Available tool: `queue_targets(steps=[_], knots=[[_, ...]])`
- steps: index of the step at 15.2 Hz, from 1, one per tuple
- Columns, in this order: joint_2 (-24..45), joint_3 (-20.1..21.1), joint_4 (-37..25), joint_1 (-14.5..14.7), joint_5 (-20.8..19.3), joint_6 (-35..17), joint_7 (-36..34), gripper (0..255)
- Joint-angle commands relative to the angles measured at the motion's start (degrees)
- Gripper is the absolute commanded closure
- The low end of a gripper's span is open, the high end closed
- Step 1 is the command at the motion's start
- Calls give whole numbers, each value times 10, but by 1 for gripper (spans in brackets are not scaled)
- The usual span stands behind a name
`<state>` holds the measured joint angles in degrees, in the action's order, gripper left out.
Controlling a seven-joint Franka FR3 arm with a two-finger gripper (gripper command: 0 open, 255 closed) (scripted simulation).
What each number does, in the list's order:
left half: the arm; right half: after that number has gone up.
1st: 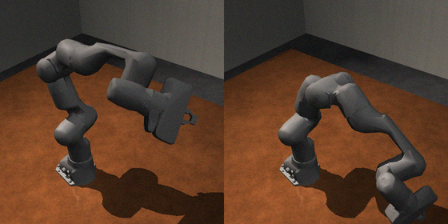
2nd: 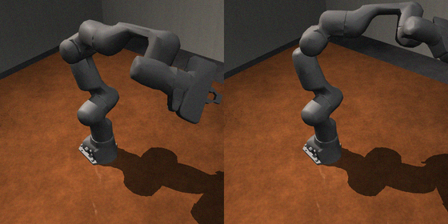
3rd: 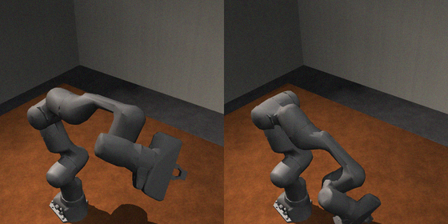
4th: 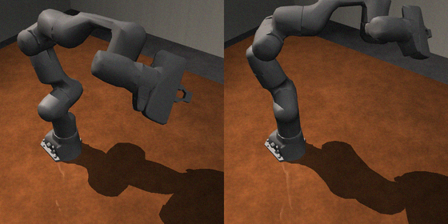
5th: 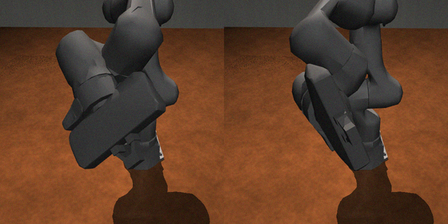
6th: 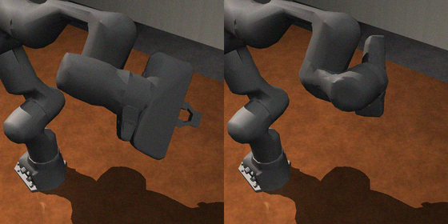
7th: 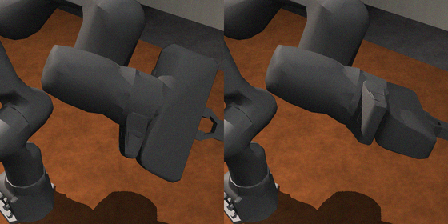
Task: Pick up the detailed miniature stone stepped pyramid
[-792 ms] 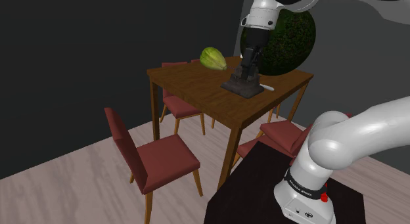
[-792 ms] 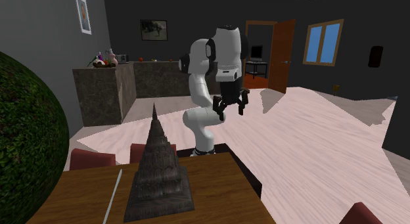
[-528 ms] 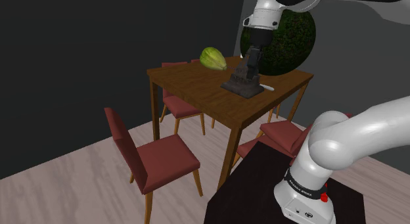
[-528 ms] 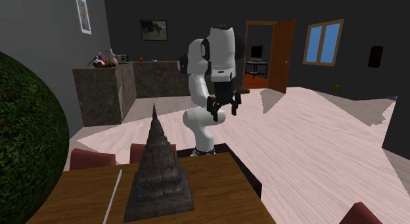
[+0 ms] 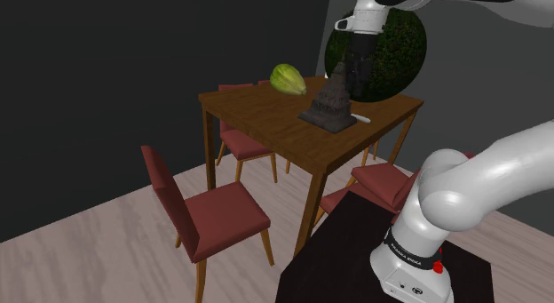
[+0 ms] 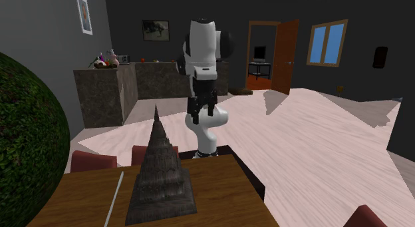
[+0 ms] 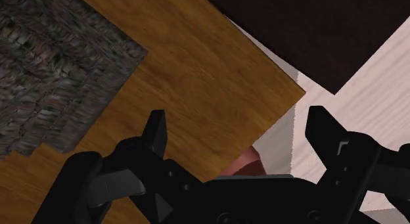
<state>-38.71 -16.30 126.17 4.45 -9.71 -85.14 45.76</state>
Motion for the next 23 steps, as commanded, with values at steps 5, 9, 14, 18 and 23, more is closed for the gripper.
queue_targets(steps=[5,9,14,18,23], knots=[[81,-85,-81,43,-58,-20,227,0],[150,-141,-153,75,-71,-37,376,0],[257,-208,-257,110,-50,-61,569,0],[262,-212,-239,109,-49,-86,583,0],[255,-213,-198,107,-54,-121,575,0]])
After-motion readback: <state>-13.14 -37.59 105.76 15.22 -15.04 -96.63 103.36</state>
